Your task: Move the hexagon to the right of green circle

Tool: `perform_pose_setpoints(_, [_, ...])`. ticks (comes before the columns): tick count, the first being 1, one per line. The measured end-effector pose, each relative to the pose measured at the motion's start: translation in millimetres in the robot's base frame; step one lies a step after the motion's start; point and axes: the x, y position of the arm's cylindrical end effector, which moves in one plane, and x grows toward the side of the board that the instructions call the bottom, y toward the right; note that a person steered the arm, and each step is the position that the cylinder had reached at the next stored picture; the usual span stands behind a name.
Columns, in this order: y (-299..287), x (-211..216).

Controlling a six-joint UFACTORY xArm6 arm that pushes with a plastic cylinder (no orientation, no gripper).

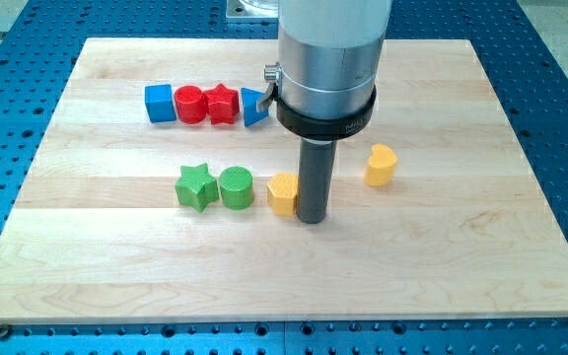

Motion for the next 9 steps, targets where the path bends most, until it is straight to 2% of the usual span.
perform_pose_setpoints(7, [-9.0, -2.5])
perform_pose_setpoints(8, [1.3, 8.0])
perform_pose_setpoints(9, [62.0, 27.8])
